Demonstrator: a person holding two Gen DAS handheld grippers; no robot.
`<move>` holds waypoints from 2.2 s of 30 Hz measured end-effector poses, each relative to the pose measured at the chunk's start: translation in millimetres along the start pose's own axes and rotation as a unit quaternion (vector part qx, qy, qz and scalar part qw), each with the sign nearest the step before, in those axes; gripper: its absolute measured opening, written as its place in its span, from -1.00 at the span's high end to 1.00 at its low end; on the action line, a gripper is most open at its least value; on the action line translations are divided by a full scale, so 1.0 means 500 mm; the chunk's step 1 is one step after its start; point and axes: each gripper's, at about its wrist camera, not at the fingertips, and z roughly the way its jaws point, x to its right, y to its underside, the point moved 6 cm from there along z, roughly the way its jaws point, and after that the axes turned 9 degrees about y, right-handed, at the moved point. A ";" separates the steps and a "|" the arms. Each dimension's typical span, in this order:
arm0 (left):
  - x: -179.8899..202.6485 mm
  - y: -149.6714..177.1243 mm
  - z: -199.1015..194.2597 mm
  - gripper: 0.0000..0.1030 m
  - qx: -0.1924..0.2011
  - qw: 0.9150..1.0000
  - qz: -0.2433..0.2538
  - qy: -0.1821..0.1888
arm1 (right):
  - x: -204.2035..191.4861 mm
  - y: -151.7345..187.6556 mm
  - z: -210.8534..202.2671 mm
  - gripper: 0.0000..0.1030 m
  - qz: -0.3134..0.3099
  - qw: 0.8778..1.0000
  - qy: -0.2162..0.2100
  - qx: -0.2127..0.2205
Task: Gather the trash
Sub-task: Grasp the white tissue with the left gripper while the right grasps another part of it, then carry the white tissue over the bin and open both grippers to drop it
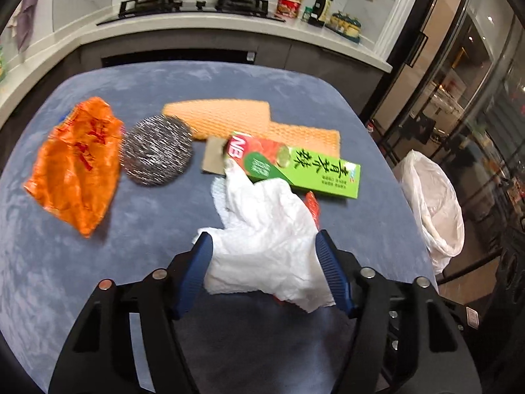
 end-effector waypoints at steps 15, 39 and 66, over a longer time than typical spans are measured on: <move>-0.008 -0.014 -0.055 0.88 0.024 1.000 0.008 -0.016 | 0.028 -0.012 -0.015 0.88 0.017 1.000 -0.002 0.013; 0.119 -0.112 -0.253 0.88 0.117 0.992 0.051 0.016 | 0.053 -0.204 -0.262 0.88 0.022 0.983 -0.032 0.179; -0.007 0.084 -0.001 -0.34 -0.041 0.999 0.007 -0.033 | 0.184 -0.157 -0.273 0.88 0.078 0.981 0.024 0.174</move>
